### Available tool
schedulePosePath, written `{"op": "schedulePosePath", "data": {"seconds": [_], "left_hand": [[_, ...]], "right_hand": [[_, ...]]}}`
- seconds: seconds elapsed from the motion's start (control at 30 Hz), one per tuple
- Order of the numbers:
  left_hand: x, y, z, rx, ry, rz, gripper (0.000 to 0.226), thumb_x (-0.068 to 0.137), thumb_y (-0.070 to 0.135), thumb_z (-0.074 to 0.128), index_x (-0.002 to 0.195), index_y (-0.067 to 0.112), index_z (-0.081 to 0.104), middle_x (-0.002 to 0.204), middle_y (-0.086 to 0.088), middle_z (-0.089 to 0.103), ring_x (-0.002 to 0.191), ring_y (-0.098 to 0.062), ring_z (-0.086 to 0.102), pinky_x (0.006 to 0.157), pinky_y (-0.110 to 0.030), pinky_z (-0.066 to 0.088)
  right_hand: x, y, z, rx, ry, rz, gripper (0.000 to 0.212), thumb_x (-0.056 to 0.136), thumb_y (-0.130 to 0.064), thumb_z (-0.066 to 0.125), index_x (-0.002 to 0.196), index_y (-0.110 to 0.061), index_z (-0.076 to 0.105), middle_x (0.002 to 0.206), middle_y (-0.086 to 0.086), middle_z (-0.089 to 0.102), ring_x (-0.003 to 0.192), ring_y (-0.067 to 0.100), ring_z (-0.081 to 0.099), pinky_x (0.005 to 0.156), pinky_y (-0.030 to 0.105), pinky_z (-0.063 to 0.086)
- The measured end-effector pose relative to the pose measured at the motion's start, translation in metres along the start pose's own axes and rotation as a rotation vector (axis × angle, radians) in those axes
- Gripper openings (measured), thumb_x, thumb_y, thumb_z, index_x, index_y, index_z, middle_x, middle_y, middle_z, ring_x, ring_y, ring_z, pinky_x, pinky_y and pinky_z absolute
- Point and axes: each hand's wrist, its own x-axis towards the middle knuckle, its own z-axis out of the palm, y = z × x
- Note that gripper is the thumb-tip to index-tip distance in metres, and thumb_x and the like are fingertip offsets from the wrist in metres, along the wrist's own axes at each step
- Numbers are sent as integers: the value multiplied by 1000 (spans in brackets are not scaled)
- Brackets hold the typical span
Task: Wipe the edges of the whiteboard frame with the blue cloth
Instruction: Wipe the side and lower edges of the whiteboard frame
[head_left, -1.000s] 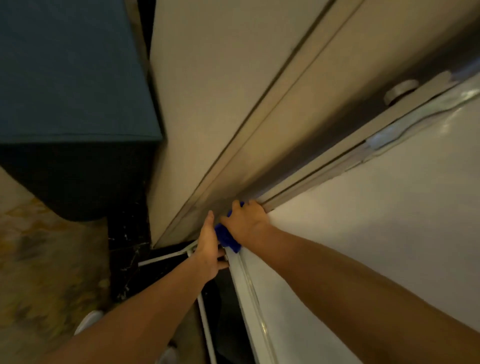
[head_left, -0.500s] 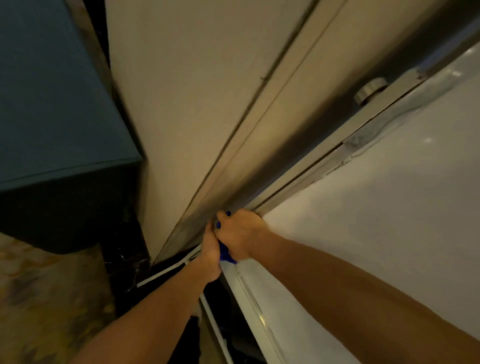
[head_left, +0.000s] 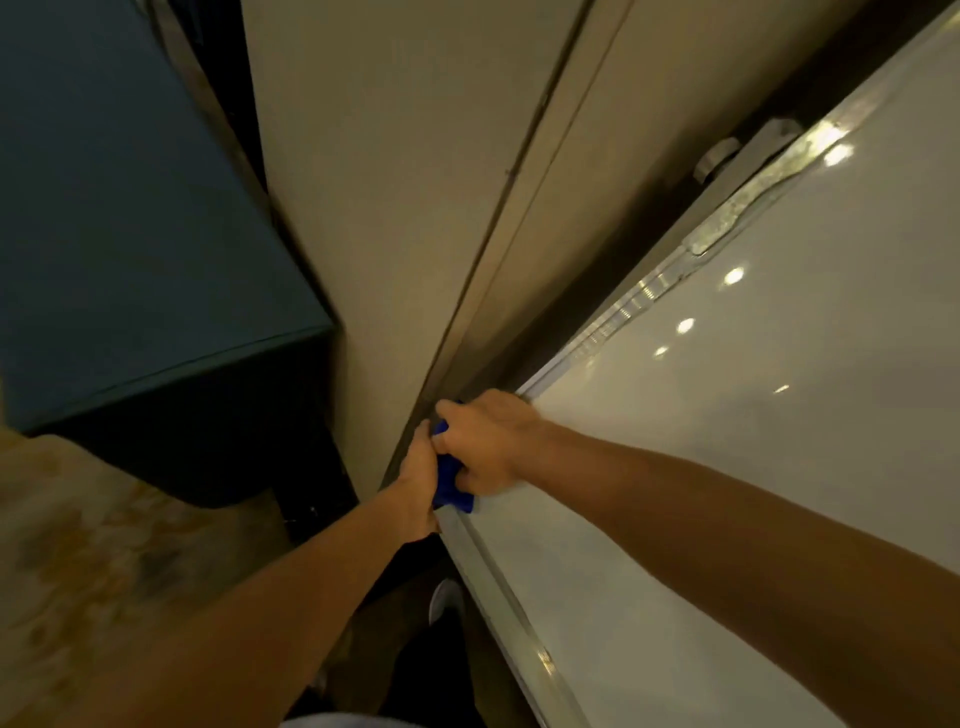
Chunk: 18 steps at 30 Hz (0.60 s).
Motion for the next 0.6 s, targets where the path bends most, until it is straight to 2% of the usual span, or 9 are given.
{"op": "schedulePosePath", "data": {"seconds": [0.07,0.13,0.2,0.27,0.33,0.4,0.43,0.53,0.6], "left_hand": [[-3,-2,-10,-17,-3,9,56,100,56,32,119,13,64,93,-14,73,82,-27,69,71,-38,57],[-2,-8,-23,-21,-17,-4,61,98,62,35,119,13,66,102,-17,73,95,-32,68,92,-46,54],[-2,-11,-35,28,-51,-55,69,93,71,37,117,14,68,110,-18,72,106,-35,66,99,-49,51],[-1,-10,-39,74,-36,-64,71,90,74,37,114,15,69,108,-16,73,102,-35,67,88,-45,56],[-4,-8,-34,93,4,-41,64,94,68,37,117,16,66,109,-14,71,98,-31,68,79,-38,56],[-1,-7,-28,84,-26,88,49,101,52,37,124,16,60,122,-16,66,98,-23,66,78,-31,56],[2,-9,-26,91,-51,147,41,104,45,37,123,17,60,124,-14,65,94,-17,66,73,-26,55],[-5,-10,-31,-26,-3,94,36,104,41,37,111,18,65,95,-3,72,74,-14,69,57,-27,53],[-7,-13,-38,-19,20,83,43,103,46,36,109,15,67,82,-2,74,73,-17,71,58,-29,53]], "right_hand": [[-5,-10,-1,-68,82,7,41,82,-50,59,113,-24,64,112,7,54,84,24,52,75,39,39],[-14,-13,-2,-139,184,55,47,83,-52,56,116,-20,64,129,11,53,114,33,48,95,48,35],[-22,-12,-12,-185,247,166,51,85,-53,54,118,-16,65,147,15,44,135,38,34,109,58,21],[-28,-10,-21,-207,298,290,55,82,-50,60,123,-14,63,151,16,41,140,40,28,113,62,9],[-30,-15,-21,-178,341,342,74,75,-39,72,140,-15,48,144,18,47,133,41,36,113,63,13],[-33,-25,-9,-102,363,277,89,74,-28,75,150,-25,29,137,21,49,125,43,43,114,63,18],[-33,-33,-1,-108,353,230,84,78,-26,72,150,-29,29,139,22,48,125,45,43,115,63,14],[-30,-59,26,-152,236,209,67,87,-36,56,149,-23,35,153,21,36,140,47,24,116,61,-8],[-24,-73,38,-161,150,266,69,91,-47,44,152,-19,28,160,17,21,146,44,2,114,59,-18]]}}
